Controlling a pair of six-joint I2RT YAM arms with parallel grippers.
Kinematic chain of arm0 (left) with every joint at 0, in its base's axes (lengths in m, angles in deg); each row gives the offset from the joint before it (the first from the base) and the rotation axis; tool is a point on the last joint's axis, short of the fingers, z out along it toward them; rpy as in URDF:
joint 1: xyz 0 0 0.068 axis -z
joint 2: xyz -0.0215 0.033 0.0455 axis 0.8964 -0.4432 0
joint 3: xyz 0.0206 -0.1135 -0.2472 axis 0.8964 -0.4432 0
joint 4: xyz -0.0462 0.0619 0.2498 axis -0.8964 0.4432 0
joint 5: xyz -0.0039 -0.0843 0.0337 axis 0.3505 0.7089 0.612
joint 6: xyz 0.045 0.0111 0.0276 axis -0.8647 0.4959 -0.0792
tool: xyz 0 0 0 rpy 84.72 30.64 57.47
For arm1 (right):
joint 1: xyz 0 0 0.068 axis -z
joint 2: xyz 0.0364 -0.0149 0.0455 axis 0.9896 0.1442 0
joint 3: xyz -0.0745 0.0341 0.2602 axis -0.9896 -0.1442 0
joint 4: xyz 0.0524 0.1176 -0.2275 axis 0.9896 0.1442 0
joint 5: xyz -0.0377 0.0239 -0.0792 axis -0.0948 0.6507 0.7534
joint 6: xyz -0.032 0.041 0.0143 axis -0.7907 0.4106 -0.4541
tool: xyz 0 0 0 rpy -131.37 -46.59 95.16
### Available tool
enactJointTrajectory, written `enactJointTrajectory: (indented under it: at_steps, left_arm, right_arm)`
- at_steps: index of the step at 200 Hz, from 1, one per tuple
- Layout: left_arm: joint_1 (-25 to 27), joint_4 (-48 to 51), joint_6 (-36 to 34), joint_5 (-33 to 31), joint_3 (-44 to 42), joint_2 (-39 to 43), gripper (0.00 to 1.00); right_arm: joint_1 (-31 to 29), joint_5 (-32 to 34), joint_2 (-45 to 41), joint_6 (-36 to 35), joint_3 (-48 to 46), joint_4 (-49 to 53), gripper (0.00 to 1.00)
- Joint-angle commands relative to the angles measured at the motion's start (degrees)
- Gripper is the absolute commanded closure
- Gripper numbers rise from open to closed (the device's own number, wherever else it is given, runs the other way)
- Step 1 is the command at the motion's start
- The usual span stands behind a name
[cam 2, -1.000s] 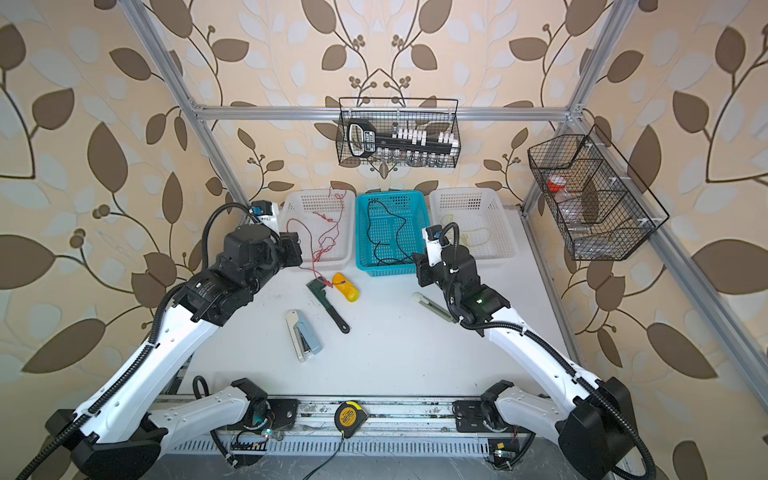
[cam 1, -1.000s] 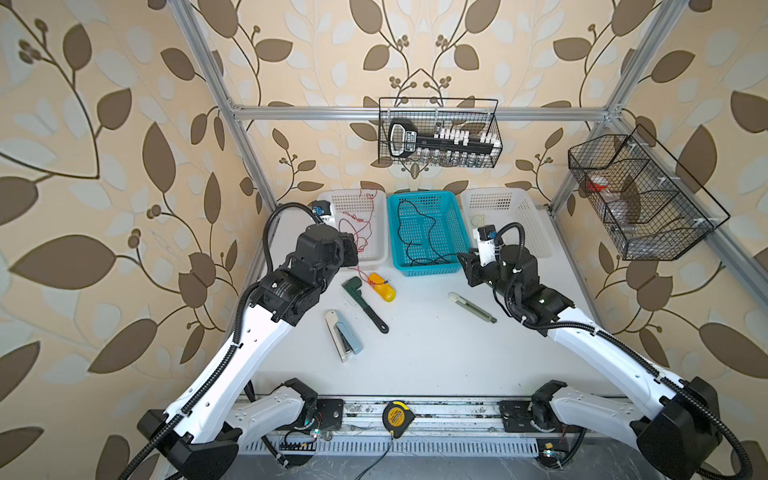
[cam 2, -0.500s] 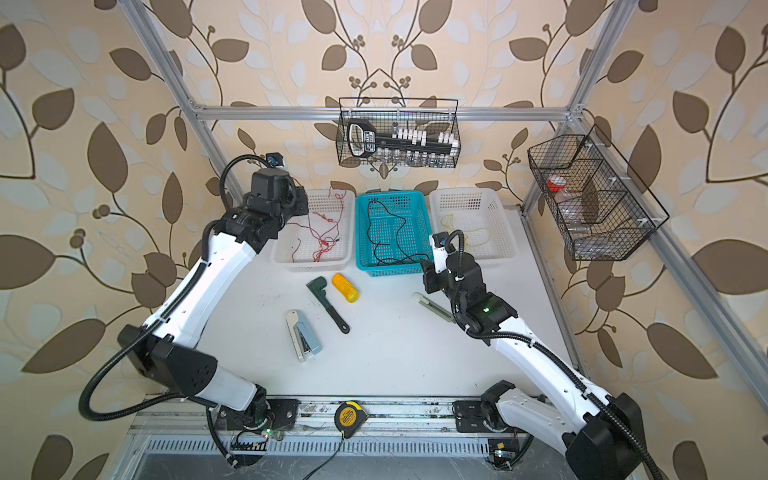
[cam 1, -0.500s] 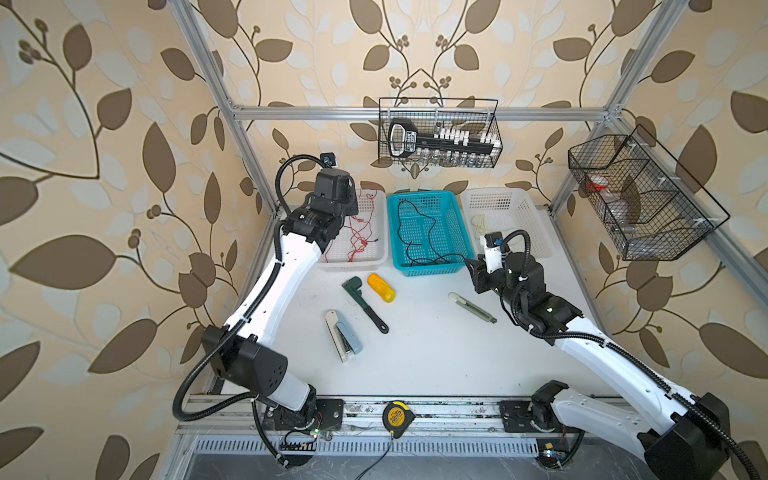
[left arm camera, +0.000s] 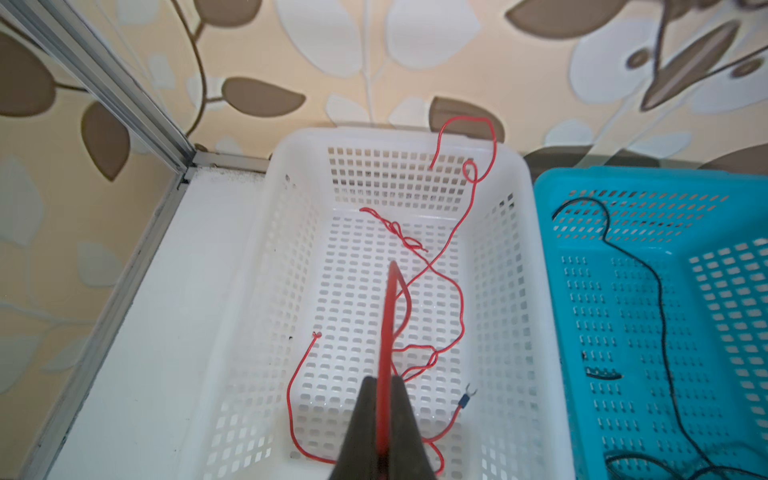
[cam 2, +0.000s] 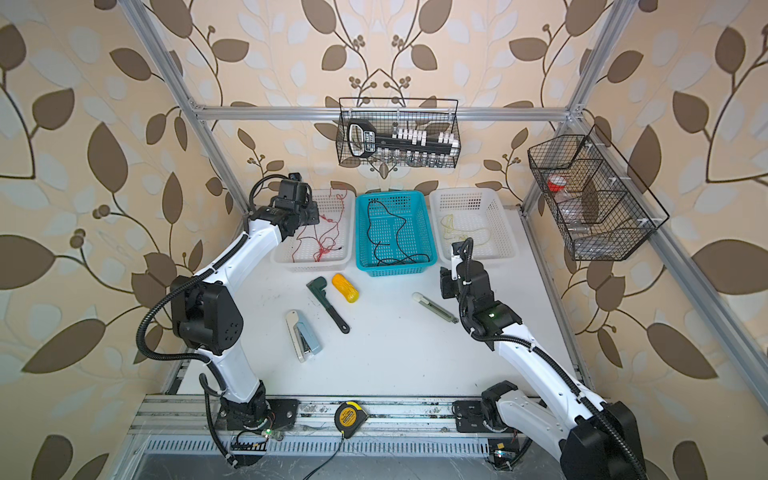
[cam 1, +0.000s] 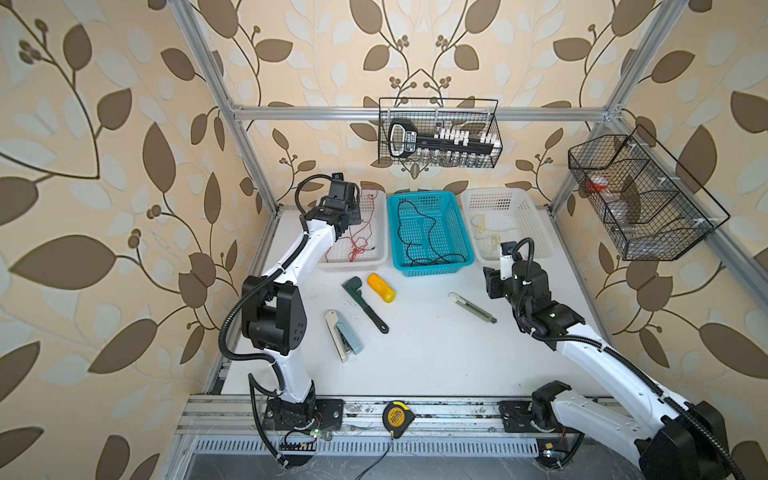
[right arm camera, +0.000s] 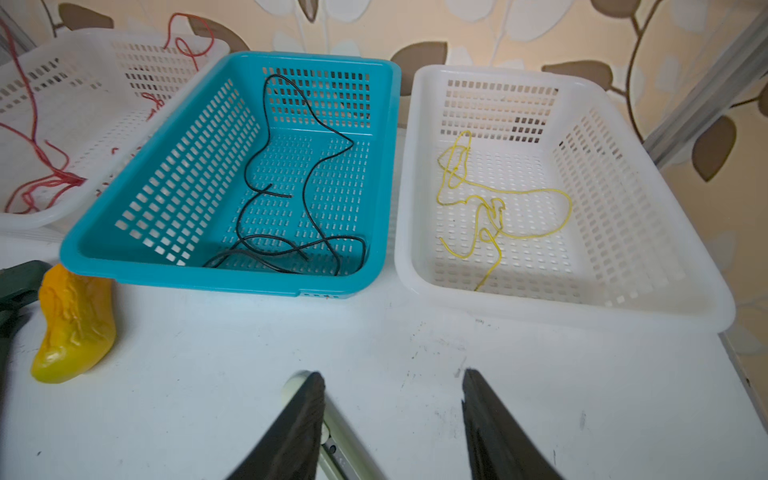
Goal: Untangle the cables
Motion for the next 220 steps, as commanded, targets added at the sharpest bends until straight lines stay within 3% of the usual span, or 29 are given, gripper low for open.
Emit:
enactJointTrajectory:
  at_steps: [1,13,17,56,68,74,77,142,159,184,195,220]
  left_arm:
    - [-0.16,-2.97,1.61,-0.20,-3.96,0.46,0.52]
    - [-0.19,-3.32,2.08,-0.51,-6.75,1.19,0.06]
    - [-0.24,-3.58,2.13,-0.57,-7.76,1.69,0.01]
    - [-0.25,-6.24,2.65,-3.43,-19.33,8.60,0.01]
    - [-0.25,-7.91,2.58,-4.94,-23.31,11.46,0.01]
    - [-0.25,-8.56,2.59,-6.06,-25.40,13.00,0.01]
    - [-0.25,-8.96,2.65,-6.64,-26.41,13.79,0.01]
    - [-1.00,-28.94,-4.22,-15.57,-51.83,31.84,0.01]
    - [-1.76,-37.24,-6.19,-16.42,-59.02,34.46,0.01]
    - [-2.94,-49.58,-7.71,-16.21,-67.30,34.32,0.01]
    - [-3.15,-52.32,-8.25,-16.05,-68.62,33.06,0.01]
    - [-3.90,-58.79,-8.48,-17.05,-70.23,28.23,0.01]
  right_arm:
    - [0.54,2.93,-0.11,-0.11,-2.39,-3.11,0.39]
    - [1.10,4.87,-0.48,-0.48,-4.09,-5.01,0.33]
    - [1.44,5.46,-0.57,-0.48,-4.58,-5.42,0.33]
    - [8.23,5.31,0.16,-1.99,-10.51,-12.52,0.27]
    - [10.48,2.36,1.19,-4.13,-13.62,-18.21,0.17]
    - [10.95,1.58,1.82,-4.74,-15.02,-21.35,0.02]
    - [11.11,1.49,2.17,-5.08,-15.95,-22.95,0.00]
    - [14.07,2.87,11.73,-8.30,-23.40,-49.73,0.00]
    - [17.40,-1.34,13.35,-5.03,-23.04,-50.91,0.00]
    - [19.35,-4.07,20.90,-4.08,-29.91,-71.12,0.00]
    - [19.32,-2.73,18.44,-3.09,-29.13,-65.17,0.00]
    - [19.00,-1.35,19.48,-3.09,-29.17,-66.82,0.00]
